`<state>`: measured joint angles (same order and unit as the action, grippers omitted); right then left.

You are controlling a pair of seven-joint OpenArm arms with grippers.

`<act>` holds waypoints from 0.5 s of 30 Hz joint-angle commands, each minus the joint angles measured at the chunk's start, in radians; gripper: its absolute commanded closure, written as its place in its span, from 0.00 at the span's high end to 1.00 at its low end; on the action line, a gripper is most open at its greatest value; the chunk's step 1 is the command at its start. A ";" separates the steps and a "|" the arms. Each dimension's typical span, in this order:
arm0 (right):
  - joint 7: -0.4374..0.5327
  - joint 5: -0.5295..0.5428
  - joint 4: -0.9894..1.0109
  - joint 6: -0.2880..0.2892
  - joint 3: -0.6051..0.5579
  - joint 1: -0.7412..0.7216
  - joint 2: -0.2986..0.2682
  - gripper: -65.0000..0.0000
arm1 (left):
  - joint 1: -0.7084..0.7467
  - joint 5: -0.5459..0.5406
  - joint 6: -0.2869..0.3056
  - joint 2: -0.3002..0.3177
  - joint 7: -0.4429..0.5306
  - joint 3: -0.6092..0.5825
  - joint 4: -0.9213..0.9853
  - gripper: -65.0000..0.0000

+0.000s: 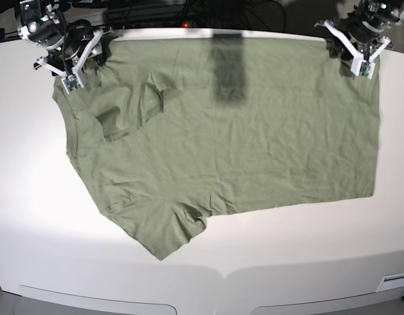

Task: Fold the T-shirt properly
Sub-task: 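Grasp the shoulder edge with both grippers and pull it away from the hem, then hold the shoulder edge with both grippers, smoothing the shirt flat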

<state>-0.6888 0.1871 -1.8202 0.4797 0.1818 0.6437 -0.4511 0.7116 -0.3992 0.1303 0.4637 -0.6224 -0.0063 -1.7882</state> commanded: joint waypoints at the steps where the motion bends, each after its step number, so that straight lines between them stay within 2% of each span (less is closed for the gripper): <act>1: -0.014 -0.004 -0.025 -0.002 0.003 0.008 -0.007 0.44 | 0.053 -0.021 0.020 -0.016 -0.257 -0.026 0.030 0.24; 6: -0.035 -0.004 -0.074 -0.002 0.003 0.008 -0.006 0.44 | 0.045 -0.008 0.020 -0.018 -0.217 -0.026 0.011 0.24; 15: -0.040 -0.035 -0.074 -0.002 0.003 0.017 -0.006 0.44 | 0.031 0.063 0.020 -0.018 -0.201 -0.026 0.011 0.24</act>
<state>-0.7319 0.1577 -1.8786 0.4797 0.1780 0.6529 -0.4461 0.7120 -0.3351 0.1314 0.4522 -0.6533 -0.0067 -1.8088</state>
